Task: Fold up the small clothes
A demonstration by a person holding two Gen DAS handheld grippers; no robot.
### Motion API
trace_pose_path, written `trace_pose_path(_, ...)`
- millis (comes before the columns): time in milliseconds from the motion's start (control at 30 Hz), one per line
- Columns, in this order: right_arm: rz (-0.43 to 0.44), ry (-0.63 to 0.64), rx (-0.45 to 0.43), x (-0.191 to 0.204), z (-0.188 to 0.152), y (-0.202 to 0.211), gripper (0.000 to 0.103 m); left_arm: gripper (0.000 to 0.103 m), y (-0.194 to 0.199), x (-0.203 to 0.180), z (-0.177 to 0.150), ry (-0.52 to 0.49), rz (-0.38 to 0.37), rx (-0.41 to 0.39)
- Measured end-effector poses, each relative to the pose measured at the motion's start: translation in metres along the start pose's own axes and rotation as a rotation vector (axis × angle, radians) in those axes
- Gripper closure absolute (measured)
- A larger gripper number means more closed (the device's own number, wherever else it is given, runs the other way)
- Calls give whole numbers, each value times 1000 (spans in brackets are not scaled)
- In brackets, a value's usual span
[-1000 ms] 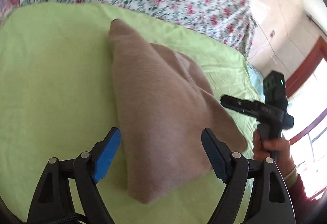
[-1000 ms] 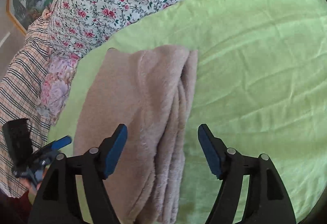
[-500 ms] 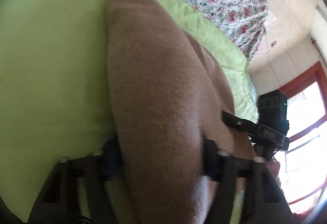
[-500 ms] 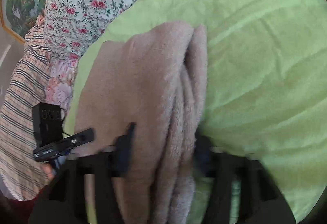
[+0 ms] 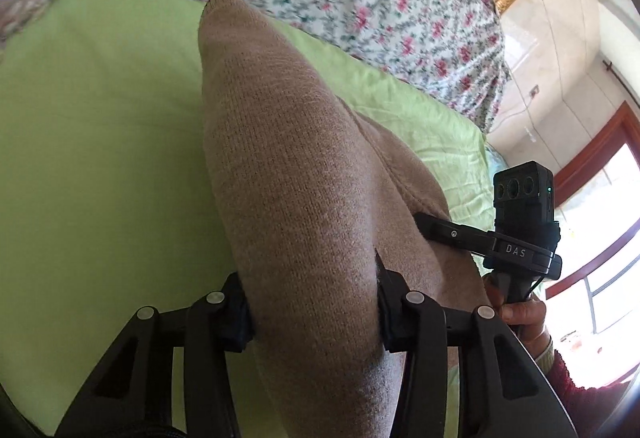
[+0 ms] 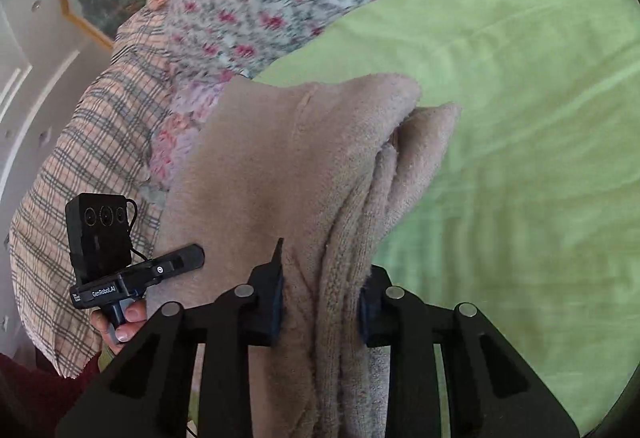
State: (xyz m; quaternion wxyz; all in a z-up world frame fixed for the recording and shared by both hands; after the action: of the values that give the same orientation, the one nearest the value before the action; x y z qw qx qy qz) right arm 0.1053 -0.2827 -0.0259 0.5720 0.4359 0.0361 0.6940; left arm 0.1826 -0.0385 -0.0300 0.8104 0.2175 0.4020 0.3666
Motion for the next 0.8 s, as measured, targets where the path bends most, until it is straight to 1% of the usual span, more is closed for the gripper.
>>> trace_pose_path(100, 5, 0, 48, 7, -8, -33, 74, 56, 10, 28, -10, 49, 28, 3)
trace_pose_path(133, -10, -1, 62, 7, -11, -40, 73, 55, 8, 39, -16, 68, 36, 13)
trace_pose_path(200, -68, 8, 82, 4, -17, -51, 72, 49, 2, 58, -30, 88, 62, 39)
trace_pose_path(233, -67, 2, 84, 3, -19, -51, 70, 47, -1, 63, -35, 96, 64, 42)
trace_pose_path(267, -66, -7, 87, 1, -19, -49, 67, 43, 1, 65, -37, 109, 49, 30)
trace_pose_path(300, -84, -9, 93, 1, -19, -46, 62, 39, 4, 66, -37, 118, 40, 24)
trace_pose_path(333, -118, -1, 92, 2, -18, -41, 55, 37, 7, 66, -35, 122, 38, 17)
trace_pose_path(367, -158, 13, 80, 4, -14, -35, 50, 36, 12, 65, -31, 123, 45, 1)
trace_pose_path(400, -190, 26, 60, 7, -10, -31, 42, 33, 17, 65, -25, 119, 52, -17)
trace_pose_path(433, -216, 37, 31, 10, -6, -25, 40, 31, 22, 66, -19, 120, 62, -35)
trace_pose_path(467, -234, 44, -9, 12, 2, -20, 40, 29, 24, 68, -12, 122, 67, -55)
trace_pose_path(500, -231, 44, -30, 14, 9, -18, 40, 29, 28, 70, -6, 124, 66, -72)
trace_pose_path(533, -223, 41, -32, 15, 15, -20, 41, 29, 31, 73, -2, 129, 66, -80)
trace_pose_path(567, -210, 31, -26, 15, 21, -26, 41, 29, 38, 84, 3, 144, 76, -88)
trace_pose_path(633, -188, 8, -2, 15, 31, -43, 54, 29, 32, 91, 14, 169, 103, -87)
trace_pose_path(667, -187, -10, 24, 11, 34, -54, 60, 29, 27, 99, 21, 188, 125, -81)
trace_pose_path(700, -202, -25, 54, 7, 36, -65, 81, 34, 21, 105, 24, 202, 136, -73)
trace_pose_path(733, -205, -26, 52, 8, 37, -67, 85, 41, 12, 108, 30, 216, 153, -60)
trace_pose_path(767, -201, -4, 9, 13, 42, -59, 88, 56, 5, 111, 32, 220, 167, -41)
trace_pose_path(800, -208, 13, -15, 17, 44, -52, 92, 58, 1, 111, 35, 214, 188, -31)
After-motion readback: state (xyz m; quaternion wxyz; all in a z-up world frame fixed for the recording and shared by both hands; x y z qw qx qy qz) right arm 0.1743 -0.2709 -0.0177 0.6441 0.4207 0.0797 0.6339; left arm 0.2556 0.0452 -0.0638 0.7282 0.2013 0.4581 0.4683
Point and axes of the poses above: each gripper's, at about its wrist camera, not at the fingertips, and y roughly against the way its jaws point, x to its left, z to its top, the point moved 1 cm from there along -y, roughly the way its jaws point
